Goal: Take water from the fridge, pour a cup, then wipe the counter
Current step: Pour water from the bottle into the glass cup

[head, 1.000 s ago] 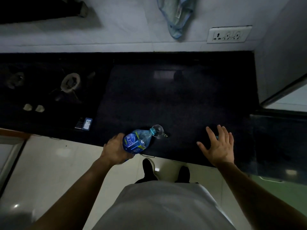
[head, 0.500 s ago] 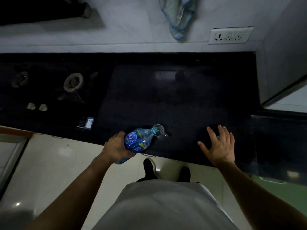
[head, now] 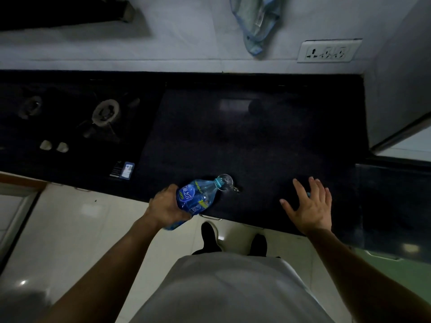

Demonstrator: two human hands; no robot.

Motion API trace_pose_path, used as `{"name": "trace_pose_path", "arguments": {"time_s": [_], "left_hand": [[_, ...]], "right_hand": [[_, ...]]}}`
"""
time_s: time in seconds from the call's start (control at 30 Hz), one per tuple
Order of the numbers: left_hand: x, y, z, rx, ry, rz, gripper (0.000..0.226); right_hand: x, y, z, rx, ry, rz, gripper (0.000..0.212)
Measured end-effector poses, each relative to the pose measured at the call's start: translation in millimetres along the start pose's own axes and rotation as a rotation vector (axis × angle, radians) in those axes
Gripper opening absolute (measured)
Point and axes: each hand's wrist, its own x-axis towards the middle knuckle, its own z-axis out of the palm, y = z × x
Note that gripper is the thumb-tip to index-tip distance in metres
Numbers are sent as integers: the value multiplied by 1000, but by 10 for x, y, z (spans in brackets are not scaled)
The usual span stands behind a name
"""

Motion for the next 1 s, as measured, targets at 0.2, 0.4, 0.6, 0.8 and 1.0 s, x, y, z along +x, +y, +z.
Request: {"name": "trace_pose_path", "arguments": {"time_s": [0.2,0.4,0.6,0.8,1.0], "left_hand": [[11,10,-13,3,5,-9,80],[-1,18,-17,-2,10,-9,78],[-9,-4,-21,-101,-13,-13,78],[-14,-7,12,-149,-30,12,78],[-43,-48,42,-248,-1,44,73]], "right_hand": [[-3,2,-3,0,9,-2,80],[4,-9,-7,-10,5,6,80],[-1,-3,-15,-27,1,4,79],[10,21,-34,42,23,-14,66],[-8,74,-110,141,-2,101,42]]}}
